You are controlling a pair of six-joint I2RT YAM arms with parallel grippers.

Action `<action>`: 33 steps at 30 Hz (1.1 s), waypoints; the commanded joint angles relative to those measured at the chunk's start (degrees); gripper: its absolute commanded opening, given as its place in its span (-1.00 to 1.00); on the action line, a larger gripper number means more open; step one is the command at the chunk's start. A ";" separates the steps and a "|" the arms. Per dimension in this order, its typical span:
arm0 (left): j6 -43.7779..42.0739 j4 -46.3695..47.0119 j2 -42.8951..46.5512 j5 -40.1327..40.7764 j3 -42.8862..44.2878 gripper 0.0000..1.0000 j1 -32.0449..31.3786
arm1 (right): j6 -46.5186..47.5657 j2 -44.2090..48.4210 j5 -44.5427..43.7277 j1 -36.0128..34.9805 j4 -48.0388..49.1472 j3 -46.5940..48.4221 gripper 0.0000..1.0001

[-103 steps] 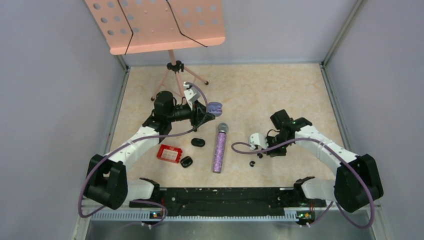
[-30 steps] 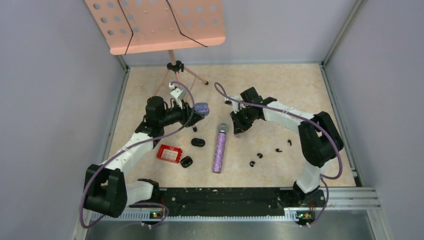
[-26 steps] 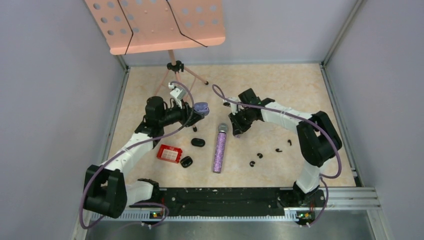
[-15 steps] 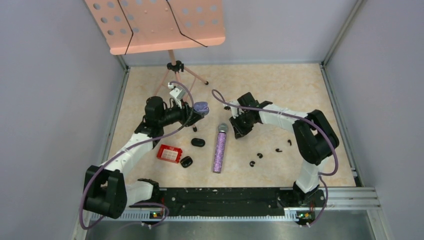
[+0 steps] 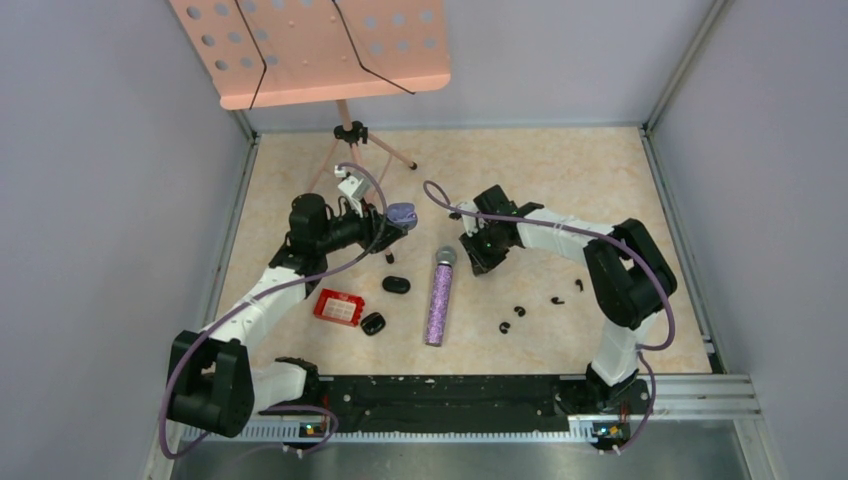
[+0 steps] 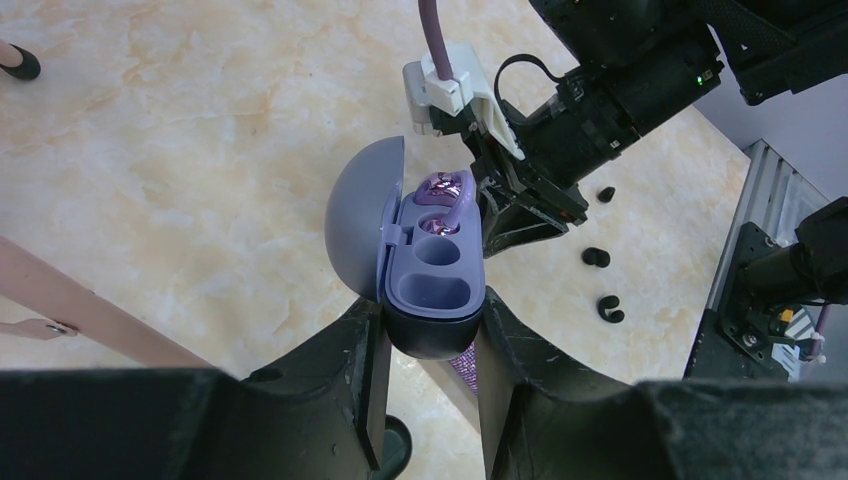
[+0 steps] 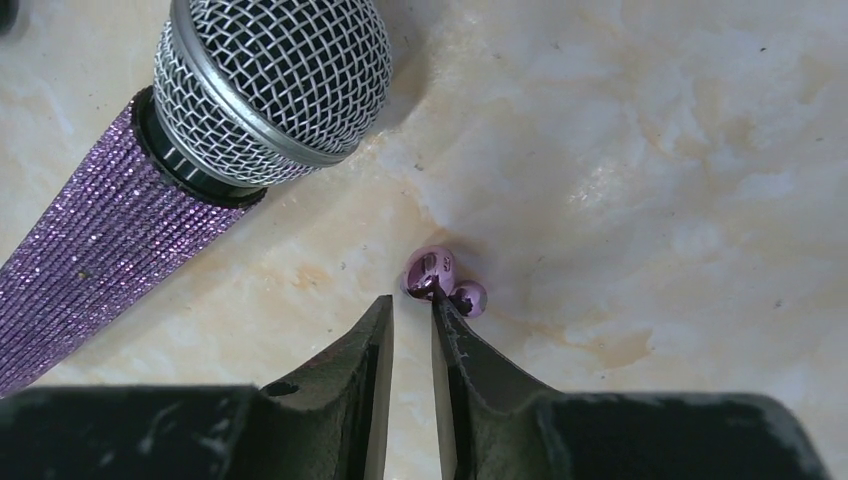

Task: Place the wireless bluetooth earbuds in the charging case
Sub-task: Pick up the earbud from the center of the board.

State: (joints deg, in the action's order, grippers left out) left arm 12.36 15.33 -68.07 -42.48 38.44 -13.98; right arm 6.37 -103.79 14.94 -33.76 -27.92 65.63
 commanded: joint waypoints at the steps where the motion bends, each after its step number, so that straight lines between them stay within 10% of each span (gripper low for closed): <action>1: 0.91 3.67 0.65 0.31 -0.32 -1.00 0.27 | 2.34 -1.17 -4.39 -0.43 2.18 1.90 -0.62; 5: 0.91 3.80 0.53 0.38 -0.30 -1.00 0.29 | 5.51 -1.55 -3.04 -0.49 2.39 2.81 -1.00; 17: -0.23 2.94 0.54 0.15 -0.39 -1.00 0.36 | 11.50 6.28 4.59 -0.45 -1.85 2.80 -1.00; 33: -1.17 1.50 0.39 -0.06 0.52 -1.00 0.62 | 52.93 20.07 12.80 -0.53 18.94 -19.07 -0.56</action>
State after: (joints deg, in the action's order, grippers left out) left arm 11.99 15.31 -68.07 -42.37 38.24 -13.85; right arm 49.56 -83.24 26.79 -33.87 -14.59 46.39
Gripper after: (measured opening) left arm 0.375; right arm 0.223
